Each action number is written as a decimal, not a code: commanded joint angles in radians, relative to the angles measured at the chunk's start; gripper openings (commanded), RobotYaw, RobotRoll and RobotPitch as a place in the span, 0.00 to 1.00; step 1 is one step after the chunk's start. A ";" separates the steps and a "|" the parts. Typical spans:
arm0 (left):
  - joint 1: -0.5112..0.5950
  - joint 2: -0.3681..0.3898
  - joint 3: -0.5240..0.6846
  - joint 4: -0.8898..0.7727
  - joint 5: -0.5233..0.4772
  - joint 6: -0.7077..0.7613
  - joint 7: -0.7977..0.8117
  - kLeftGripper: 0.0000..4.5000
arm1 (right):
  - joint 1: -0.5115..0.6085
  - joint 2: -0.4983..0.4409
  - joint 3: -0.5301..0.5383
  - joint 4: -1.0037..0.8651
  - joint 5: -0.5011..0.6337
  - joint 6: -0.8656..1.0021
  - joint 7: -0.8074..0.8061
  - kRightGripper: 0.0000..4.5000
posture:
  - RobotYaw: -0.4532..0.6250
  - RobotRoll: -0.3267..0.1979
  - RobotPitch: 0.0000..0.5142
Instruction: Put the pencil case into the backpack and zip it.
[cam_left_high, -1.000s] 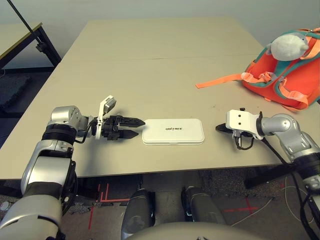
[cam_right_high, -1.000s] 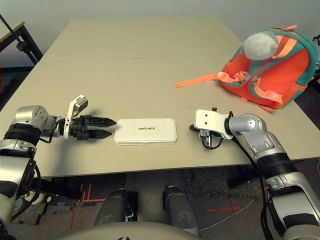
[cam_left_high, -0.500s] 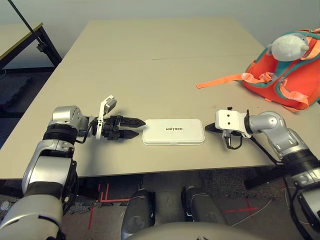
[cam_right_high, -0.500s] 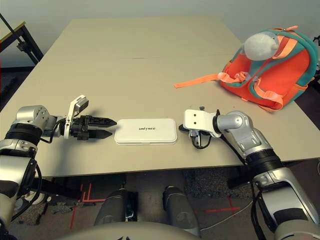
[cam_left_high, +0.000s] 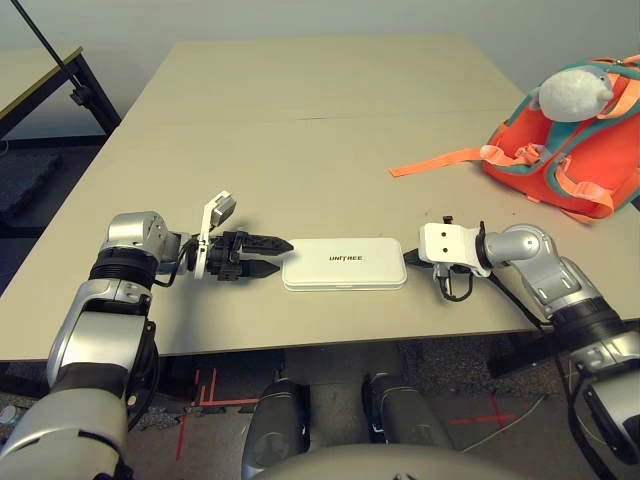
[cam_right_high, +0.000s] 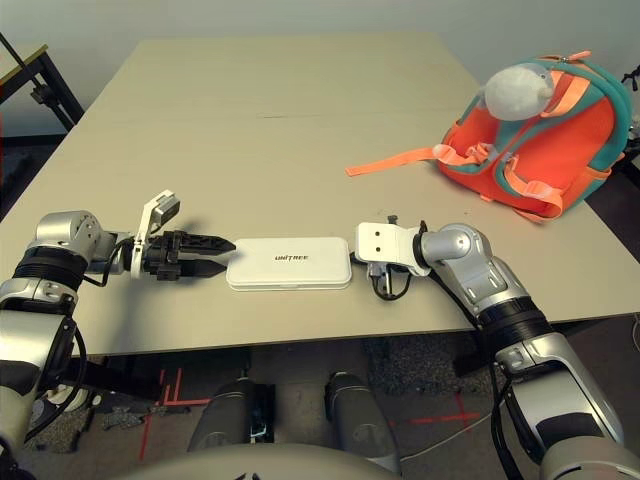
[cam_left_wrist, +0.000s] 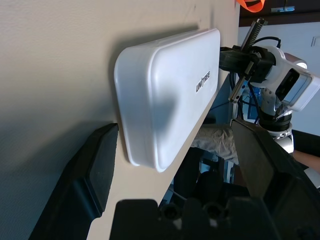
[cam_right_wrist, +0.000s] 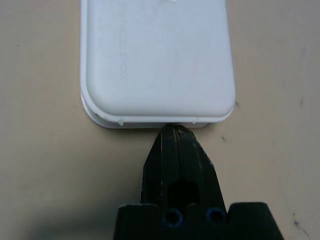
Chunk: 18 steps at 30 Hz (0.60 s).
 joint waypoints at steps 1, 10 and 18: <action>-0.006 -0.010 -0.012 -0.005 0.013 0.007 0.000 1.00 | -0.010 0.033 0.040 -0.031 0.006 0.002 0.015 0.01 | 0.29 0.62 0.11; 0.000 -0.008 -0.015 -0.009 0.013 0.005 -0.004 1.00 | -0.021 0.067 0.057 -0.044 0.004 0.013 0.020 0.01 | 0.29 0.62 0.12; 0.013 -0.013 -0.018 -0.040 0.014 -0.052 -0.027 1.00 | -0.027 0.068 0.058 -0.034 0.002 0.007 0.019 0.01 | 0.29 0.62 0.11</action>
